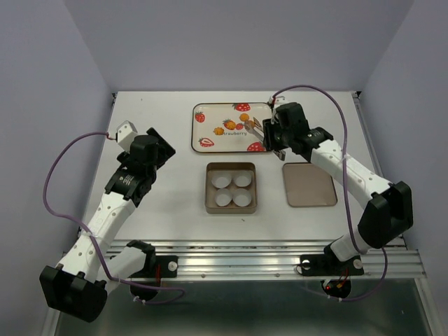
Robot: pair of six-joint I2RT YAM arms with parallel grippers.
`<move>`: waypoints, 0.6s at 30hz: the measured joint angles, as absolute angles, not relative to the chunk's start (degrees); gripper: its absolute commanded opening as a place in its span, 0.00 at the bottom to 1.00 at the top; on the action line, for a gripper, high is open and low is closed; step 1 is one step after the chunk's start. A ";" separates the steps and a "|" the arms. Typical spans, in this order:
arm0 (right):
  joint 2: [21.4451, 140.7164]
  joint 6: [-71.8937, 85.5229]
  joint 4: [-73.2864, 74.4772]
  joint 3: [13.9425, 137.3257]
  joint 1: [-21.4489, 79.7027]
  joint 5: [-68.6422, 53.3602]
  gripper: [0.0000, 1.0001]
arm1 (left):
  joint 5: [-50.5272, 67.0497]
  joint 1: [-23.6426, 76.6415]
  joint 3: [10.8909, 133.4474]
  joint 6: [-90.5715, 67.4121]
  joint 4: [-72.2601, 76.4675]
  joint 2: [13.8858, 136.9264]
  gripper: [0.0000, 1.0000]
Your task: Pack the cookies
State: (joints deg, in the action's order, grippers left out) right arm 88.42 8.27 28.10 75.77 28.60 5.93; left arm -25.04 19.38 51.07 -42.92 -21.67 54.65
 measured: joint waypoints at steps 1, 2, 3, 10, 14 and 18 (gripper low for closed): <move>87.79 8.36 27.92 75.50 28.60 5.82 0.31 | -24.91 19.38 51.07 -42.94 -21.67 54.65 0.99; 86.96 8.40 27.79 75.07 28.62 5.67 0.31 | -24.80 19.38 51.07 -42.94 -21.67 54.65 0.99; 86.21 8.43 27.86 74.59 28.64 5.54 0.31 | -24.75 19.38 51.07 -42.94 -21.67 54.65 0.99; 80.97 9.23 31.05 72.14 31.53 5.48 0.31 | -23.18 19.38 50.92 -42.89 -21.50 54.65 0.99; 76.23 9.91 33.41 70.76 34.70 4.97 0.31 | -20.62 19.40 49.71 -42.48 -20.23 54.54 0.99; 70.48 9.89 36.58 67.79 37.26 2.74 0.31 | -16.75 19.49 47.68 -41.80 -18.83 54.52 0.99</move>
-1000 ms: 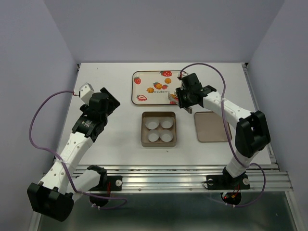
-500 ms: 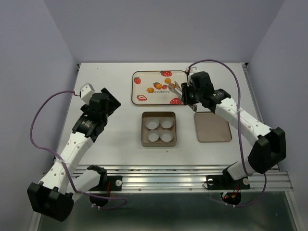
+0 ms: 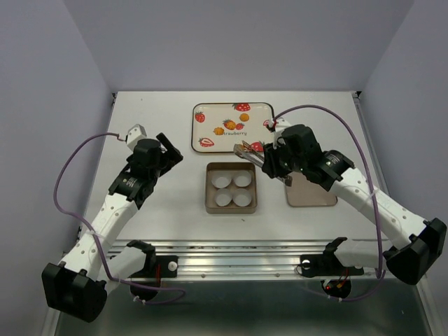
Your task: Pack the cookies
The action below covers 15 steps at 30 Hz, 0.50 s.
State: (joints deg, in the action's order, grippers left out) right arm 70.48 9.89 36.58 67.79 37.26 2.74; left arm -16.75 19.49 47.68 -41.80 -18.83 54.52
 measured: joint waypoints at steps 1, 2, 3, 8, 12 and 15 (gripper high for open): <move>69.82 9.89 37.12 67.42 37.58 2.22 0.31 | -15.73 19.57 47.33 -41.60 -18.74 54.52 0.99; 69.10 9.89 37.80 66.87 38.00 1.34 0.31 | -15.27 19.75 47.22 -41.52 -18.74 54.52 0.99; 68.40 9.87 38.48 66.26 38.24 0.51 0.31 | -14.52 19.99 47.20 -41.34 -18.65 54.57 0.99; 67.31 9.87 41.60 64.60 39.24 -2.28 0.32 | -11.68 20.93 47.20 -40.77 -17.76 54.57 0.99; 67.31 9.89 42.89 64.42 40.60 -2.37 0.32 | -10.59 21.28 47.20 -40.45 -17.72 54.57 0.99; 67.68 9.91 43.22 63.94 41.50 -2.35 0.32 | -10.04 21.28 47.20 -40.21 -17.69 54.57 0.99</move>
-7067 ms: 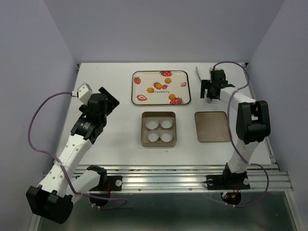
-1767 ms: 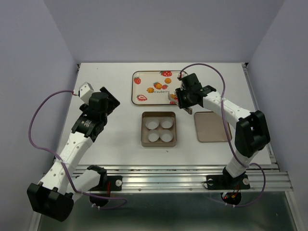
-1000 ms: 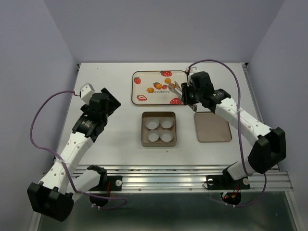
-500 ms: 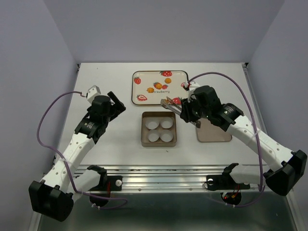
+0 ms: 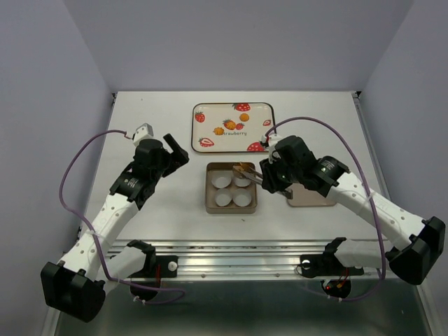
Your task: Pack the cookies
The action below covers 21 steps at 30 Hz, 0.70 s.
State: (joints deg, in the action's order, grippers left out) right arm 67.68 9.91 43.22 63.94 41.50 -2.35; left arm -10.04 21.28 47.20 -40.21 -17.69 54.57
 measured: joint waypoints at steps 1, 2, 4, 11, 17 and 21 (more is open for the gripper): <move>68.12 9.91 43.33 63.83 41.87 -2.35 0.32 | -9.76 21.30 47.20 -40.07 -17.69 54.57 0.99; 68.40 9.89 43.35 63.77 42.09 -2.35 0.32 | -9.54 21.32 47.20 -40.01 -17.67 54.57 0.99; 69.38 9.89 43.35 63.68 42.65 -2.37 0.32 | -9.08 21.37 47.20 -39.86 -17.47 54.59 0.99; 71.94 10.13 43.33 63.68 44.03 -0.21 0.32 | -8.25 21.43 47.20 -39.68 -17.23 54.59 0.99; 72.18 10.83 43.35 63.68 44.27 1.98 0.32 | -8.08 21.43 47.20 -39.46 -16.91 54.59 0.99; 72.60 11.18 43.48 63.68 44.62 3.31 0.32 | -7.97 21.43 47.20 -39.44 -16.91 54.59 0.99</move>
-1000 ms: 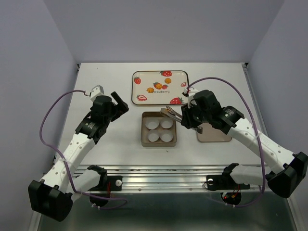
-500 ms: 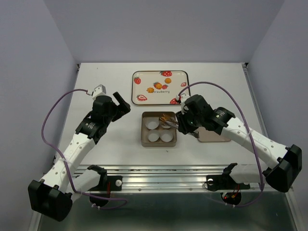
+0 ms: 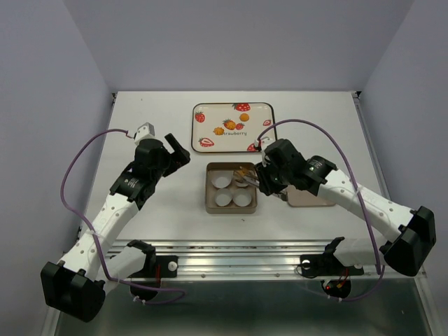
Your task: Pack the cookies
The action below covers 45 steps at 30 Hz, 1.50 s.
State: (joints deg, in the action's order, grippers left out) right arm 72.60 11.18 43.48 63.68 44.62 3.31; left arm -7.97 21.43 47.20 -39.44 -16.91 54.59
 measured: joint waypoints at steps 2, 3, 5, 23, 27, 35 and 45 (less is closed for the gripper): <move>72.82 11.40 43.53 63.68 44.71 3.68 0.32 | -7.99 21.45 47.20 -39.44 -16.91 54.59 0.99; 72.88 11.40 43.53 63.68 44.71 3.73 0.32 | -7.99 21.45 47.20 -39.44 -16.91 54.59 0.99; 72.99 11.42 43.53 63.68 44.71 3.73 0.32 | -7.99 21.50 47.20 -39.44 -16.88 54.59 0.99; 74.48 11.40 44.53 63.66 44.71 5.02 0.33 | -8.01 21.71 47.20 -39.44 -16.88 54.81 0.99; 75.96 11.38 44.51 63.66 44.71 5.04 0.33 | -8.03 21.71 47.20 -39.42 -16.88 54.81 0.99; 76.51 11.35 44.49 63.66 44.71 5.04 0.35 | -8.21 21.71 46.50 -39.42 -16.51 54.81 0.99; 77.30 11.33 43.97 63.66 44.71 5.21 0.40 | -8.67 21.71 46.50 -39.44 -16.49 54.81 0.99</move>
